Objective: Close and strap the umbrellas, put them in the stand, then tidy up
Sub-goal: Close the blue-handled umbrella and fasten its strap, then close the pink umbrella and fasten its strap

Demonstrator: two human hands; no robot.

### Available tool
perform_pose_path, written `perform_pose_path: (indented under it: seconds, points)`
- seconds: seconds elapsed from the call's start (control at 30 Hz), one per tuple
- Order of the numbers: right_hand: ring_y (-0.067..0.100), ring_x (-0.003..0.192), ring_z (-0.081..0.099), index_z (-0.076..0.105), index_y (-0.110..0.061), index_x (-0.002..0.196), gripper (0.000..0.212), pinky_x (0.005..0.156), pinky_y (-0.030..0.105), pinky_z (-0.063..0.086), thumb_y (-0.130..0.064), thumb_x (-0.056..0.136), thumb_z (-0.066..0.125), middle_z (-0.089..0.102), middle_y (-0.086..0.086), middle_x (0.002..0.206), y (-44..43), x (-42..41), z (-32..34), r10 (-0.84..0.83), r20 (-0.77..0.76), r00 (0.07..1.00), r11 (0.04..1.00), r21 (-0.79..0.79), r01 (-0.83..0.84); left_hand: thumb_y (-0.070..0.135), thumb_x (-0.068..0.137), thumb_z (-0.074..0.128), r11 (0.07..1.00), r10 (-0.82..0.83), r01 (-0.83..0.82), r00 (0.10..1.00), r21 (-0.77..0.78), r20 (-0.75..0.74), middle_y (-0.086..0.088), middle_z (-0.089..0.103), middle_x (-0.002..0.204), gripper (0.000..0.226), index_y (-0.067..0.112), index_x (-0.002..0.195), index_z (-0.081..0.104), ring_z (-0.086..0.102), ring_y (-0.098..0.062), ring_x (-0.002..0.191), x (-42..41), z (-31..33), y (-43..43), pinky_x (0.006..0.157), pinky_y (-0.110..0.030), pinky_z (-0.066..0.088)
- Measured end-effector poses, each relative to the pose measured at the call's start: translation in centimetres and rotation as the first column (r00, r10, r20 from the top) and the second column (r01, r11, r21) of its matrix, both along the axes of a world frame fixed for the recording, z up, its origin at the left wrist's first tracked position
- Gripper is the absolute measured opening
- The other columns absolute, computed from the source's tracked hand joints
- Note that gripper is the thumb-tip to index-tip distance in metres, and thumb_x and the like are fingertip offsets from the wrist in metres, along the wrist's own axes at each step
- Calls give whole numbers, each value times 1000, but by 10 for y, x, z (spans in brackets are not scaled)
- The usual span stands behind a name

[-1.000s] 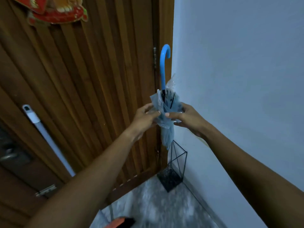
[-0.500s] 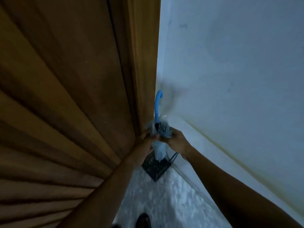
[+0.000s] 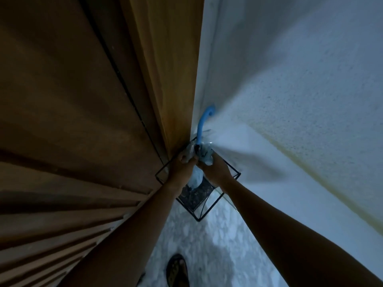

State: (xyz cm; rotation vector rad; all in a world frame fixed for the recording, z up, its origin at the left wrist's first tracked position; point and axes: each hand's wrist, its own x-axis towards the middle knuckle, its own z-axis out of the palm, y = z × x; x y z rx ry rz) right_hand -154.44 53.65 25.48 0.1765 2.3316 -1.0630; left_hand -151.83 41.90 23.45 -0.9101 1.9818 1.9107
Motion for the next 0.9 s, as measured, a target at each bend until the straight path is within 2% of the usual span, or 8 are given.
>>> perform_pose_path:
  seconds: [0.2,0.3,0.37,0.47,0.6,0.7,0.77,0.9]
  points:
    - [29,124,57,49,-9,139,61,85,24,39,-22,87,76,60,12,137,5,40,73,-58,-10,998,998,14,58,0,89,67,998,64,-63,996,-12,67,-6,57,132,38,12,123,55,52,-28,129,51,71,-15,104,-39,45]
    - [30,127,55,43,-10,147,66,87,26,40,-26,90,73,57,14,143,12,84,117,-40,24,999,999,-26,40,3,94,63,991,126,-122,989,-49,82,-12,54,132,44,4,136,50,52,-25,123,105,124,-15,88,-24,49]
    - [31,126,56,47,-10,145,63,91,29,43,-28,90,73,58,16,141,16,117,147,37,12,999,997,-67,-36,-1,94,62,976,218,-216,973,-33,69,-13,57,126,37,2,130,54,54,-24,111,150,158,-15,78,-18,52]
    - [31,129,55,51,-13,143,60,101,34,42,-29,90,73,58,11,140,17,173,192,214,-14,977,970,-117,-214,6,82,69,936,341,-332,938,-119,62,-22,64,120,20,12,99,63,60,-35,119,239,202,-16,104,-41,48]
    - [26,120,60,61,-15,129,50,104,37,47,-26,84,79,64,7,128,-1,272,248,388,5,922,897,-233,-376,3,89,63,792,568,-543,823,-280,11,-12,63,112,32,0,121,61,60,-30,116,392,281,4,86,-26,48]
    - [19,101,61,61,-11,129,47,88,28,51,-19,86,78,65,10,120,-24,372,282,595,-16,804,756,-329,-566,10,94,64,664,706,-653,708,-366,17,-6,62,114,34,4,126,61,60,-28,116,522,324,21,72,-16,48]
    - [19,96,61,61,-10,128,44,76,22,49,-15,87,77,65,9,118,-40,447,302,731,-21,682,629,-369,-685,23,90,71,537,798,-721,602,-438,-11,-2,63,128,38,10,125,65,57,-21,123,613,340,32,88,-20,46]
    - [20,97,63,64,-18,123,39,85,29,50,-21,86,77,66,10,120,-48,608,328,921,-63,385,333,-389,-859,25,88,72,258,941,-846,330,-467,-78,-6,63,132,30,18,117,70,53,-17,131,785,367,82,102,-31,45]
